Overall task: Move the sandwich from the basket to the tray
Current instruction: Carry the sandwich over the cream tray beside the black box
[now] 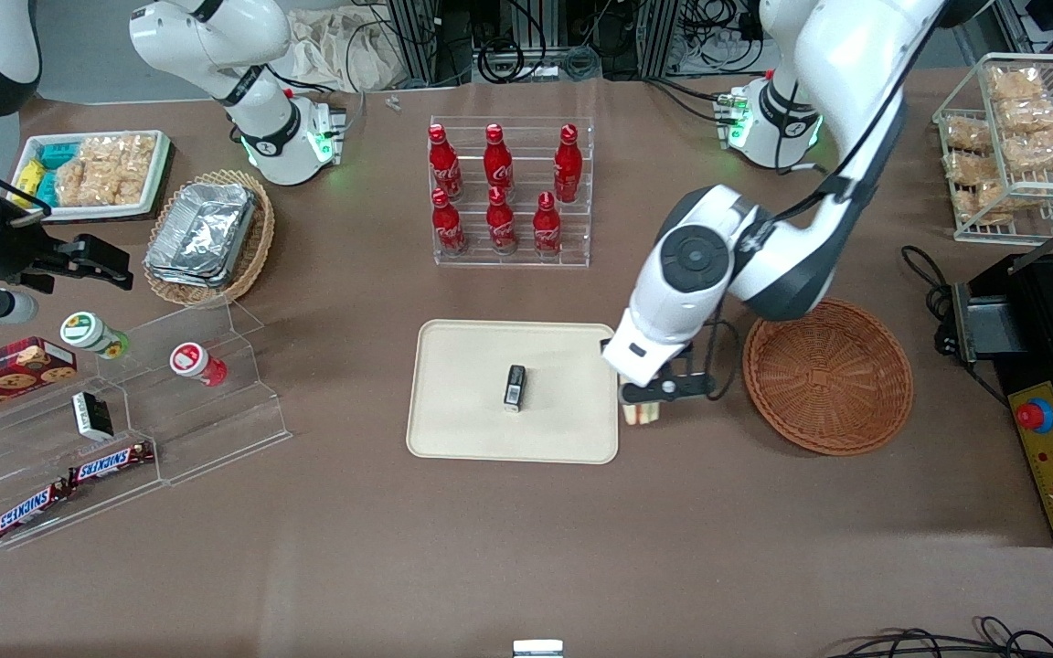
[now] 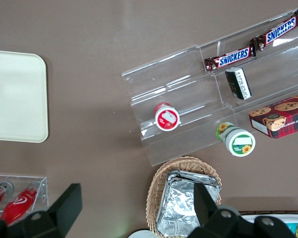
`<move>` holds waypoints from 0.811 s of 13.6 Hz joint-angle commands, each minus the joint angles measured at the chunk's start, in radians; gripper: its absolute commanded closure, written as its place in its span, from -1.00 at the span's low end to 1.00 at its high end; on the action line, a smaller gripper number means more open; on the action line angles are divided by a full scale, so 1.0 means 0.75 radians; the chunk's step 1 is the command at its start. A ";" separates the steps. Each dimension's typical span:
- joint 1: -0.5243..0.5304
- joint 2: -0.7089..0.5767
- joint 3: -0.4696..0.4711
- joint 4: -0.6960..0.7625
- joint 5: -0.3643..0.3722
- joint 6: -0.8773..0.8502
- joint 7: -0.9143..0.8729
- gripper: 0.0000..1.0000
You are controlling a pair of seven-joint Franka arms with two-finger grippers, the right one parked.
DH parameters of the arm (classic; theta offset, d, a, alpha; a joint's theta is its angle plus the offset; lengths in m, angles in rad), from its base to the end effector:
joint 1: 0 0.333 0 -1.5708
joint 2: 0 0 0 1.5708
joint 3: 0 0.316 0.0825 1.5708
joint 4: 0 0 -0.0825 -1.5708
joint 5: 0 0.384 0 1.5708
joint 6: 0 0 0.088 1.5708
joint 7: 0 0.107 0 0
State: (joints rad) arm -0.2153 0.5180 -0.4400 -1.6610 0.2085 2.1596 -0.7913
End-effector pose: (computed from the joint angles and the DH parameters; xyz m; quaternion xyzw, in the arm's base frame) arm 0.5625 -0.3773 0.3336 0.9989 0.0385 0.0011 0.0254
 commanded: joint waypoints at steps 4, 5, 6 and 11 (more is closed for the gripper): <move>-0.075 0.187 0.008 0.051 0.143 0.180 0.016 0.72; -0.077 0.205 0.008 0.051 0.143 0.194 0.018 0.54; -0.079 0.219 0.008 0.051 0.145 0.205 0.018 0.40; -0.083 0.279 0.008 0.049 0.270 0.250 -0.008 -1.00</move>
State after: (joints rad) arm -0.2618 0.7063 -0.4395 -1.6572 0.3793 2.3349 -0.7794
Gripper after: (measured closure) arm 0.612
